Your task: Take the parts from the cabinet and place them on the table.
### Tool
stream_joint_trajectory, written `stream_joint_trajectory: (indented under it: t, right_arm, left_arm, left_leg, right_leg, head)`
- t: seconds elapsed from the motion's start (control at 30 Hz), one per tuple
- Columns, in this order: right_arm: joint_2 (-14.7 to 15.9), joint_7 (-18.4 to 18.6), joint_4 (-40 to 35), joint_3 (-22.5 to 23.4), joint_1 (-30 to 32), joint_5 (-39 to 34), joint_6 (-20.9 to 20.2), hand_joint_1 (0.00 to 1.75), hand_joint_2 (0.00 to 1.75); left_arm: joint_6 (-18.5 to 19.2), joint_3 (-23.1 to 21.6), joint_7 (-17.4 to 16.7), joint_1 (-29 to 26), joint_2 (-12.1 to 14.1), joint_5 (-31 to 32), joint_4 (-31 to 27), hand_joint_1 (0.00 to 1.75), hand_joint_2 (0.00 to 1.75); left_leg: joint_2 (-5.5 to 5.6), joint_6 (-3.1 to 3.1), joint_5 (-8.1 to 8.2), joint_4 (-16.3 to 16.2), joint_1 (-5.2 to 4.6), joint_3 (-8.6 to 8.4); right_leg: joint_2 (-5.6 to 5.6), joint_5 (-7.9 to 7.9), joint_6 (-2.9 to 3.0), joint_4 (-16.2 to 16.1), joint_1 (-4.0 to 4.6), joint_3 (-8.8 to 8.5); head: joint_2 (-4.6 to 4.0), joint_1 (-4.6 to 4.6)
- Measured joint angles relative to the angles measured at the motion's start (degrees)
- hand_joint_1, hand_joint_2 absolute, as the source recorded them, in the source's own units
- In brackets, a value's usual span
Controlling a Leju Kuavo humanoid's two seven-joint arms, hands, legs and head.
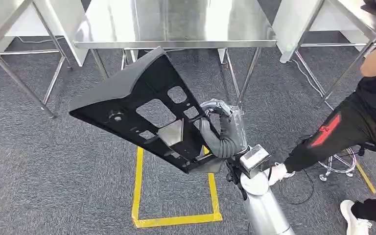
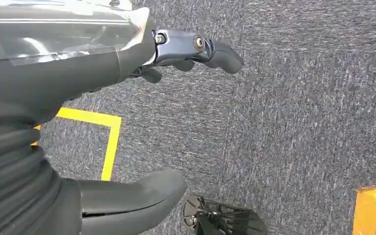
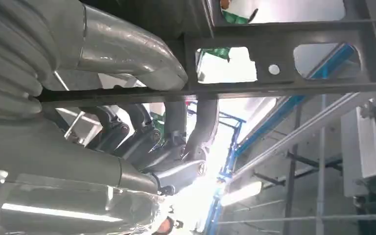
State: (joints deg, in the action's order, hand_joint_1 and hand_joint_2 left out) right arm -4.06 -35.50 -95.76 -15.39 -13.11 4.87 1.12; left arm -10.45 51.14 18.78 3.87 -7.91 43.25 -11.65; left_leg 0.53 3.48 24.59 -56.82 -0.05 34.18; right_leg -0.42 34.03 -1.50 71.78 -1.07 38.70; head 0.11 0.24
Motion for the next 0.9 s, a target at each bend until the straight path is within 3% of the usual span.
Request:
stream_joint_trajectory:
  t: [0.03, 0.07, 0.1, 0.17, 0.2, 0.23, 0.27, 0.33, 0.4, 0.43, 0.5, 0.53, 0.57, 0.6, 0.63, 0.67, 0.7, 0.73, 0.77, 0.83, 0.87, 0.9]
  right_arm:
    - [0.0, 0.1, 0.1, 0.0, 0.1, 0.1, 0.0, 1.75, 1.75]
    - [0.1, 0.1, 0.2, 0.0, 0.2, 0.0, 0.0, 1.75, 1.75]
    - [0.1, 0.1, 0.2, 0.0, 0.2, 0.1, 0.0, 1.75, 1.75]
    - [0.1, 0.1, 0.2, 0.0, 0.1, 0.1, 0.0, 1.75, 1.75]
    - [0.0, 0.1, 0.2, -0.1, 0.1, 0.1, 0.0, 1.75, 1.75]
    - [0.0, 0.2, 0.3, -0.1, 0.0, 0.1, 0.0, 1.75, 1.75]
    - [0.0, 0.2, 0.3, -0.2, -0.1, 0.1, 0.1, 1.75, 1.75]
    - [0.0, 0.3, 0.4, -0.2, -0.1, 0.1, 0.1, 1.75, 1.75]
    - [-0.1, 0.4, 0.4, -0.3, -0.3, 0.1, 0.1, 1.75, 1.75]
    - [-0.2, 0.4, 0.4, -0.4, -0.3, 0.1, 0.1, 1.75, 1.75]
    - [-0.3, 0.4, 0.4, -0.5, -0.4, 0.1, 0.1, 1.75, 1.75]
    - [-0.3, 0.5, 0.5, -0.6, -0.4, 0.2, 0.1, 1.75, 1.75]
    - [-0.3, 0.5, 0.6, -0.6, -0.4, 0.2, 0.1, 1.75, 1.75]
    - [-0.3, 0.5, 0.7, -0.6, -0.4, 0.2, 0.1, 1.75, 1.75]
    - [-0.3, 0.5, 0.7, -0.6, -0.4, 0.2, 0.1, 1.75, 1.75]
    - [-0.3, 0.5, 0.7, -0.6, -0.5, 0.2, 0.1, 1.75, 1.75]
    - [-0.3, 0.5, 0.7, -0.6, -0.5, 0.3, 0.1, 1.75, 1.75]
    - [-0.4, 0.5, 0.7, -0.6, -0.6, 0.3, 0.1, 1.75, 1.75]
    - [-0.4, 0.7, 0.8, -0.6, -0.8, 0.4, 0.1, 1.75, 1.75]
    - [-0.5, 1.0, 0.8, -0.7, -0.8, 0.8, 0.1, 1.75, 1.75]
    - [-0.6, 1.2, 0.8, -0.8, -0.9, 0.9, 0.1, 1.75, 1.75]
    - [-0.6, 1.3, 0.8, -0.8, -0.9, 0.9, 0.1, 1.75, 1.75]
  left_arm:
    - [0.0, 0.0, 0.0, 0.0, 0.0, 0.0, 0.0, 0.00, 1.75]
    - [-0.1, 0.0, 0.0, 0.0, -0.1, 0.0, 0.0, 0.00, 1.75]
    - [-0.2, 0.0, 0.0, -0.1, -0.1, 0.0, 0.0, 0.00, 1.75]
    - [-0.2, 0.0, 0.0, -0.1, -0.3, 0.0, 0.0, 0.00, 1.75]
    - [-0.4, 0.0, 0.0, -0.1, -0.3, 0.0, 0.0, 0.00, 1.75]
    - [-0.4, 0.0, 0.1, -0.1, -0.3, 0.0, 0.0, 0.00, 1.75]
    - [-0.5, 0.0, 0.1, -0.1, -0.3, 0.0, 0.0, 0.00, 1.75]
    - [-0.6, 0.1, 0.1, -0.2, -0.3, 0.0, 0.0, 0.00, 1.75]
    - [-0.7, 0.1, 0.1, -0.1, -0.2, 0.0, -0.1, 0.00, 1.75]
    - [-0.8, 0.1, 0.2, -0.1, -0.3, 0.0, 0.0, 0.00, 1.75]
    - [-0.8, 0.3, 0.2, -0.1, -0.3, 0.2, 0.0, 0.00, 1.75]
    - [-0.8, 0.3, 0.2, -0.2, -0.3, 0.2, 0.0, 0.00, 1.75]
    - [-0.8, 0.3, 0.2, -0.2, -0.3, 0.2, 0.0, 0.00, 1.75]
    - [-0.8, 0.4, 0.2, -0.3, -0.3, 0.3, 0.0, 0.00, 1.75]
    - [-0.8, 0.4, 0.2, -0.3, -0.3, 0.3, 0.0, 0.00, 1.75]
    - [-0.8, 0.5, 0.2, -0.3, -0.3, 0.3, 0.0, 0.00, 1.75]
    - [-0.8, 0.5, 0.2, -0.2, -0.2, 0.3, 0.0, 0.00, 1.75]
    - [-0.8, 0.6, 0.2, -0.1, 0.0, 0.3, 0.0, 0.00, 1.75]
    - [-0.8, 0.6, 0.4, -0.1, 0.0, 0.4, 0.0, 0.00, 1.75]
    - [-0.7, 0.7, 0.4, -0.1, 0.0, 0.4, 0.0, 0.00, 1.75]
    - [-0.7, 0.8, 0.4, -0.2, 0.0, 0.4, 0.0, 0.00, 1.75]
    - [-0.7, 0.8, 0.4, -0.3, -0.1, 0.4, -0.1, 0.00, 1.75]
  left_leg:
    - [0.15, -0.07, 0.07, 0.0, -0.01, 0.00]
    - [0.39, -0.19, 0.15, 0.0, 0.01, -0.10]
    - [0.58, -0.41, 0.29, -0.1, 0.08, -0.25]
    - [1.00, -1.05, 0.72, -0.4, 0.31, -0.70]
    - [1.13, -1.54, 1.05, -0.8, 0.27, -0.64]
    - [1.29, -2.13, 1.58, -1.3, -0.14, -0.43]
    - [1.27, -2.39, 1.65, -1.2, -0.04, -0.46]
    - [1.26, -2.76, 1.62, -0.9, 0.30, -0.60]
    - [0.94, -3.46, 2.44, -1.8, 0.57, -0.32]
    - [0.38, -3.76, 3.64, -4.1, 0.57, 0.69]
    - [-0.28, -4.27, 7.58, -14.0, 0.78, 6.10]
    - [-0.39, -4.34, 8.49, -17.5, 0.78, 8.33]
    - [-0.40, -4.28, 8.22, -19.5, 0.78, 10.12]
    - [-0.38, -4.04, 6.41, -18.3, 0.75, 10.26]
    - [-0.38, -3.73, 3.92, -15.1, 0.72, 9.14]
    - [-0.38, -3.10, 0.20, -9.1, 0.57, 6.52]
    - [-0.42, -2.39, -2.38, -3.9, 0.35, 4.16]
    - [-0.74, -1.98, -0.84, -2.9, -0.02, 3.26]
    - [-0.68, -1.68, -0.55, -1.9, -0.40, 2.48]
    - [-0.56, -1.35, -0.34, -2.0, -0.65, 2.59]
    - [-0.45, -1.20, -0.37, -1.3, -0.60, 2.10]
    - [-0.48, -1.10, -0.63, -0.2, 0.13, 1.05]
  right_leg:
    - [0.10, 0.59, -0.23, 3.3, -0.01, 1.97]
    - [0.10, 0.11, -0.59, 3.6, -0.07, 2.46]
    - [0.10, -1.32, -1.17, 1.4, -0.17, 1.63]
    - [0.09, -5.85, -2.51, -8.8, -0.69, -3.12]
    - [0.13, -7.26, -2.74, -13.1, -0.90, -5.07]
    - [0.26, -7.10, -1.89, -13.4, -0.41, -5.49]
    - [0.25, -7.12, -1.06, -13.3, -0.45, -5.43]
    - [0.26, -7.03, -0.20, -13.3, -0.04, -5.43]
    - [0.25, -6.98, 0.62, -13.5, -0.64, -6.04]
    - [0.16, -6.71, 1.05, -13.5, -0.63, -6.35]
    - [0.11, -6.33, 1.58, -13.5, -0.39, -6.66]
    - [0.10, -6.20, 1.75, -13.5, -0.26, -6.76]
    - [0.12, -5.99, 1.89, -13.5, -0.16, -6.91]
    - [0.16, -5.74, 1.86, -13.5, -0.03, -7.23]
    - [0.22, -5.43, 1.81, -13.5, 0.05, -7.64]
    - [0.25, -5.02, 1.75, -13.5, 0.22, -8.33]
    - [0.25, -4.60, 1.66, -13.5, 0.26, -8.90]
    - [0.18, -4.30, 1.35, -13.7, 0.55, -8.84]
    - [0.21, -4.17, 1.06, -13.7, 0.42, -8.87]
    - [0.04, -4.02, 0.58, -14.1, 0.29, -8.97]
    - [-0.05, -3.89, 0.22, -14.6, 0.66, -9.39]
    - [-0.04, -3.55, 0.02, -13.9, 0.76, -9.04]
  head:
    - [0.00, 0.00]
    - [0.00, 0.00]
    - [0.00, 0.00]
    - [0.00, 0.00]
    - [0.00, 0.04]
    - [0.00, 0.02]
    - [0.00, -0.04]
    - [0.00, -0.02]
    - [0.00, 0.00]
    - [0.00, -0.30]
    - [0.00, -0.28]
    - [0.00, -0.26]
    - [0.00, -0.31]
    - [0.00, -0.31]
    - [0.00, -0.28]
    - [0.00, -0.31]
    - [0.00, -0.28]
    - [0.00, -0.19]
    - [0.00, -0.28]
    - [0.00, -0.24]
    - [0.00, -0.22]
    - [0.00, -0.09]
